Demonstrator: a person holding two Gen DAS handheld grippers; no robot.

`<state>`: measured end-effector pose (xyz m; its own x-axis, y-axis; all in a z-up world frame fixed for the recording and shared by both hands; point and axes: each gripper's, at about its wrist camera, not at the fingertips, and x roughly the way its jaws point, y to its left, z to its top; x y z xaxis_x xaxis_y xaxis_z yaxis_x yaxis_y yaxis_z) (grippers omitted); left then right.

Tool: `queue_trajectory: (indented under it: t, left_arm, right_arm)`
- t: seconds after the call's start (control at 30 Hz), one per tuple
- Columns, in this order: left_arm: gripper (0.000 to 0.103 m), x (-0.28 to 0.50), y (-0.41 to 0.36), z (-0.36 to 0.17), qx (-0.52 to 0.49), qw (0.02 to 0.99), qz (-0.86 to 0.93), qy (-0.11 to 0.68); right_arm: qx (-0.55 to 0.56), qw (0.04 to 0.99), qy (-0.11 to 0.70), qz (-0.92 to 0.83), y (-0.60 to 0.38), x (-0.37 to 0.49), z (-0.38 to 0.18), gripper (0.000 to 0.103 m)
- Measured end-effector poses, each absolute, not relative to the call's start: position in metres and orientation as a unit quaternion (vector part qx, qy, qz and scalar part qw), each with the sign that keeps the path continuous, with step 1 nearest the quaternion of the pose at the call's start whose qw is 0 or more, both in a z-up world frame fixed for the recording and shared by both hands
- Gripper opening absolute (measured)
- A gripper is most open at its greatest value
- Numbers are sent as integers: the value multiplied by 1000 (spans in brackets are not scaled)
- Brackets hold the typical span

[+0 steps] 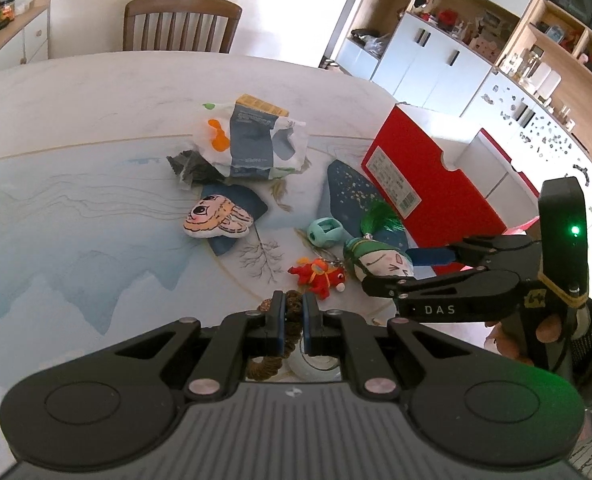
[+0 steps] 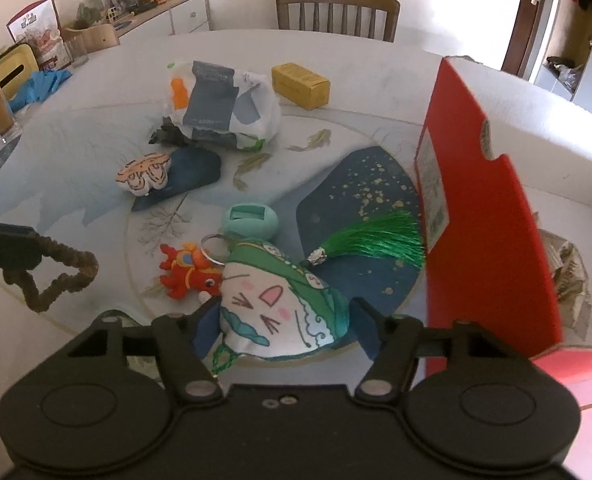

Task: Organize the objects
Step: 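Grasp the beaded bracelet with the left gripper while the right gripper grasps the cat-face pouch, then carry the bracelet and cat-face pouch into the shoebox and open both grippers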

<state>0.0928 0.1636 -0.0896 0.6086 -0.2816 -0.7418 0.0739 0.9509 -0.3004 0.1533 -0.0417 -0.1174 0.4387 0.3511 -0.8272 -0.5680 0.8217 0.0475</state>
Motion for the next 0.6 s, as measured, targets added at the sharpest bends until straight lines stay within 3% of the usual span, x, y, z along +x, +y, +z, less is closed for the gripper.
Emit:
queue_trajectory:
  t: [0.6]
  left_arm:
    - [8,120,114,-18,-95,901,-141,398]
  right_arm:
    - [-73,860,403,303,-91,144,12,64]
